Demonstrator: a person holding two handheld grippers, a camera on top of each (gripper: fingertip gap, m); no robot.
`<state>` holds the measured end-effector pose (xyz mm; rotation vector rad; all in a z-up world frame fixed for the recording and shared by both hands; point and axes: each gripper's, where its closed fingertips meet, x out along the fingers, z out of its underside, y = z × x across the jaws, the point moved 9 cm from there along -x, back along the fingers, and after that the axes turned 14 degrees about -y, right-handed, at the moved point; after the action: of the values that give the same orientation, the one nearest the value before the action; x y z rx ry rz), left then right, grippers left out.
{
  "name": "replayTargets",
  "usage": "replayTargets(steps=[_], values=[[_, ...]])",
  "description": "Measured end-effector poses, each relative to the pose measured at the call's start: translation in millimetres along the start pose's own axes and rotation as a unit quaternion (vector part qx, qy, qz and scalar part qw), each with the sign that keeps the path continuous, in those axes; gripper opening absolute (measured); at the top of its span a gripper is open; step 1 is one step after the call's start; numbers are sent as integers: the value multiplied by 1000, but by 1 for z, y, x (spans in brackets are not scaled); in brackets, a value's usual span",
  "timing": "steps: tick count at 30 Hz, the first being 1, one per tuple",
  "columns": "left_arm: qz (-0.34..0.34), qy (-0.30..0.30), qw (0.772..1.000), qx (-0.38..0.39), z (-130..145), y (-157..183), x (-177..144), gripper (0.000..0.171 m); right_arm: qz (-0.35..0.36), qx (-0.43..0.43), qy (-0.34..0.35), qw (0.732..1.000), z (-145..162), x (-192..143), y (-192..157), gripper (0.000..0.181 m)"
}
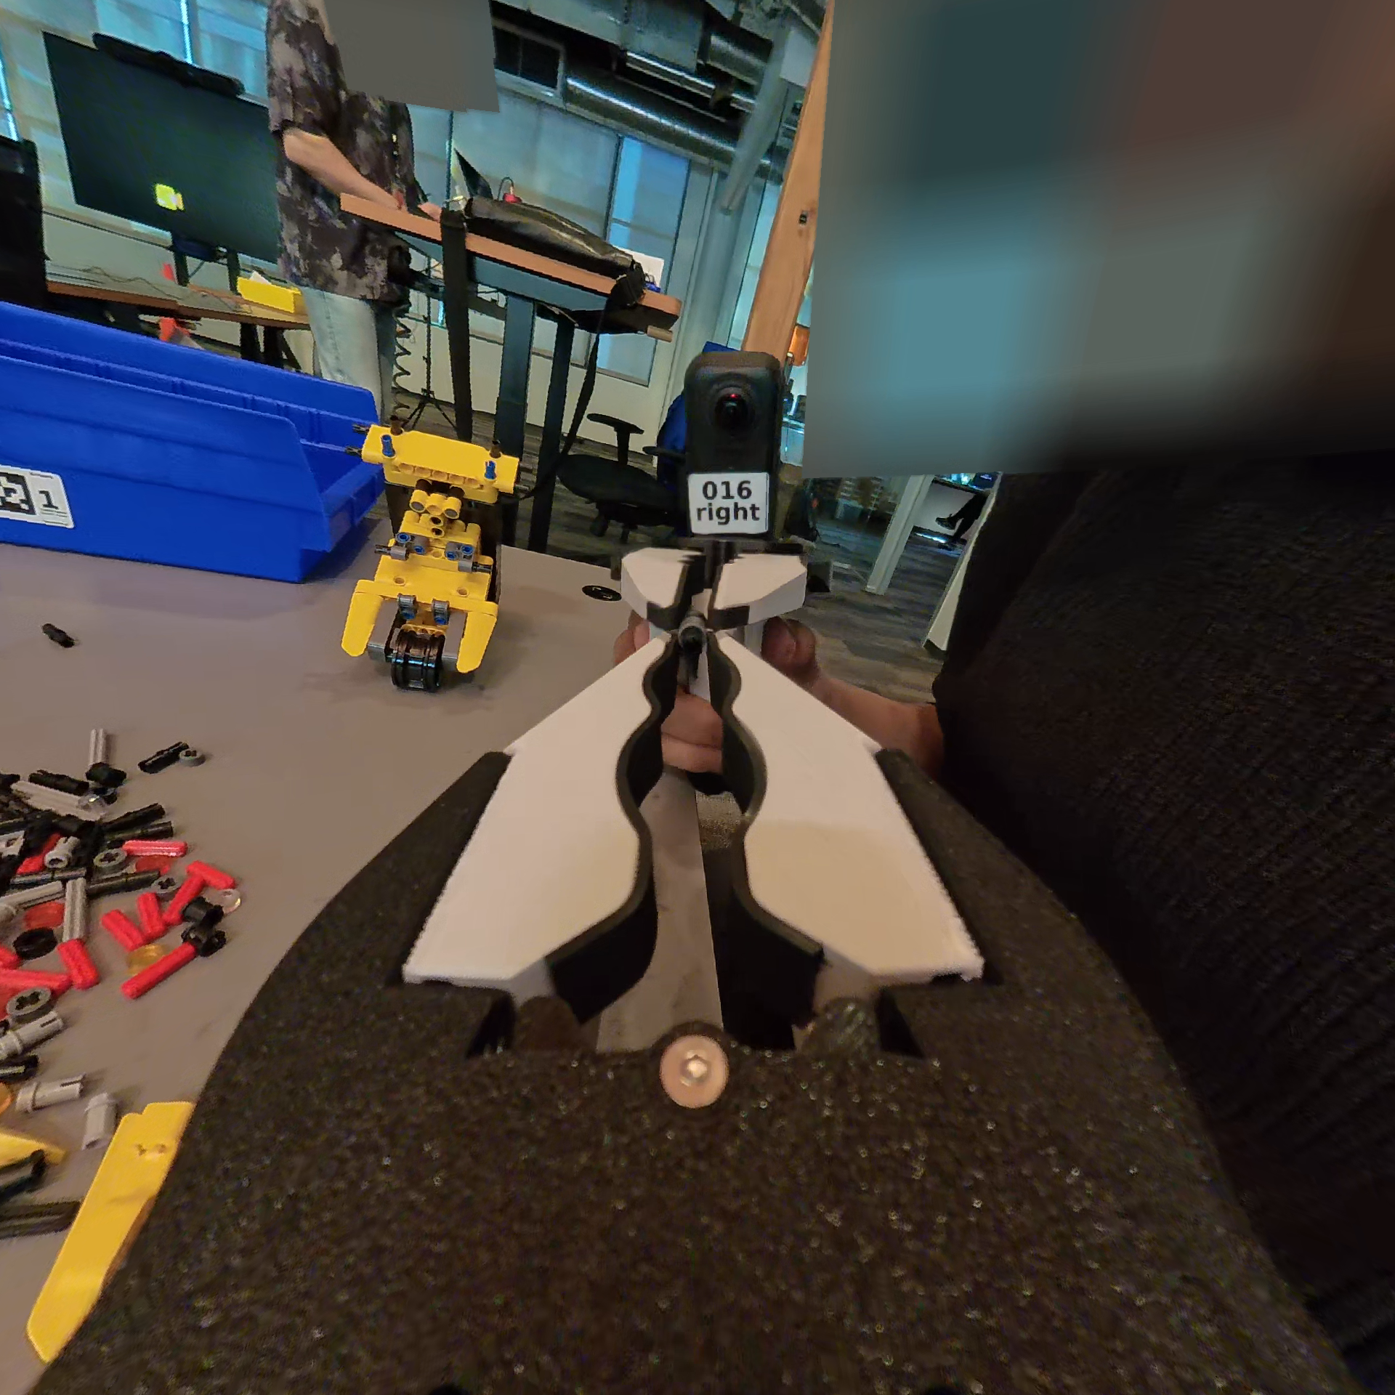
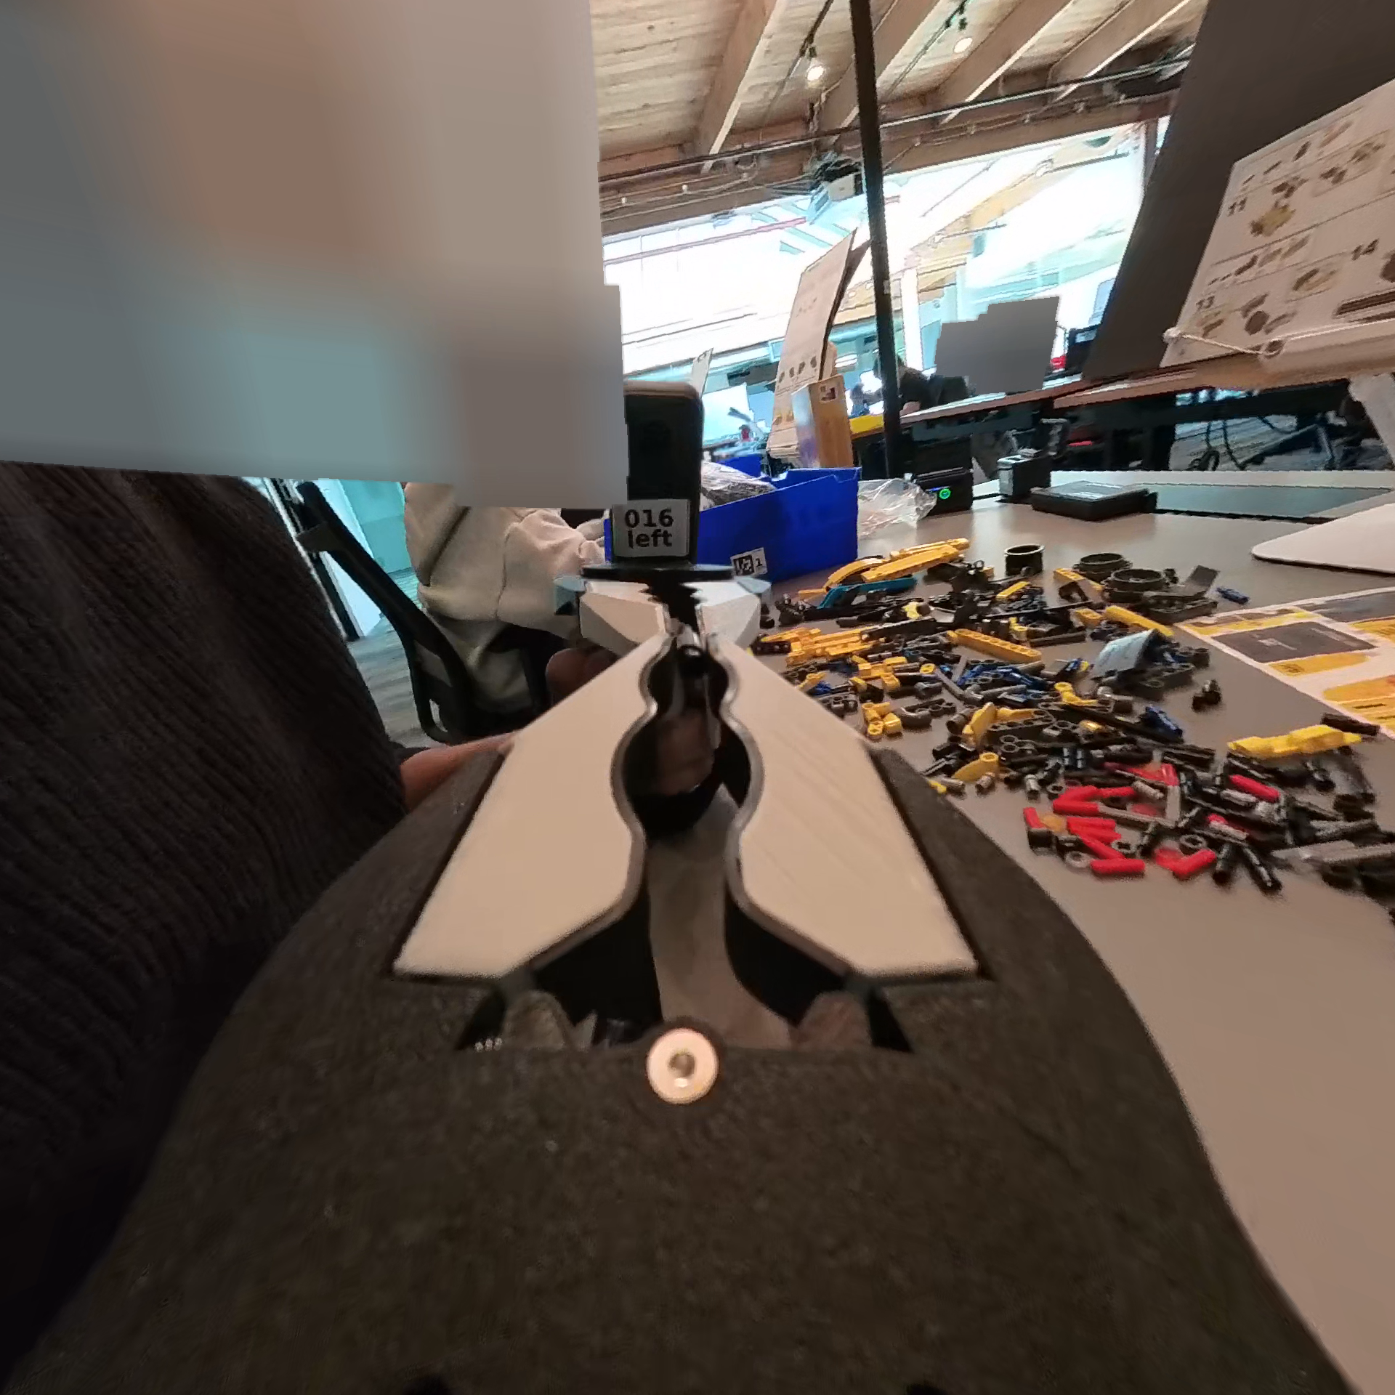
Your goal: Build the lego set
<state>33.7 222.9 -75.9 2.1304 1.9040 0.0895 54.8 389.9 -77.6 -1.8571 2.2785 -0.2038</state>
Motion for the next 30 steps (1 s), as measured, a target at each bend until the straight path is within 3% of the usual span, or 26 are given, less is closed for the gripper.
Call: replayTargets(steps=[7, 16, 30], values=[[-38, 12, 999, -2, 0, -3, -3, 9, 37, -91, -30, 995, -4, -10, 6, 5], [-51, 36, 997, -39, -1, -12, -8, 13, 22, -4, 124, 992, -9, -46, 27, 4], [-75, 42, 996, -33, -1, -14, -11, 13, 46, -22, 117, 992, -9, -43, 25, 4]])
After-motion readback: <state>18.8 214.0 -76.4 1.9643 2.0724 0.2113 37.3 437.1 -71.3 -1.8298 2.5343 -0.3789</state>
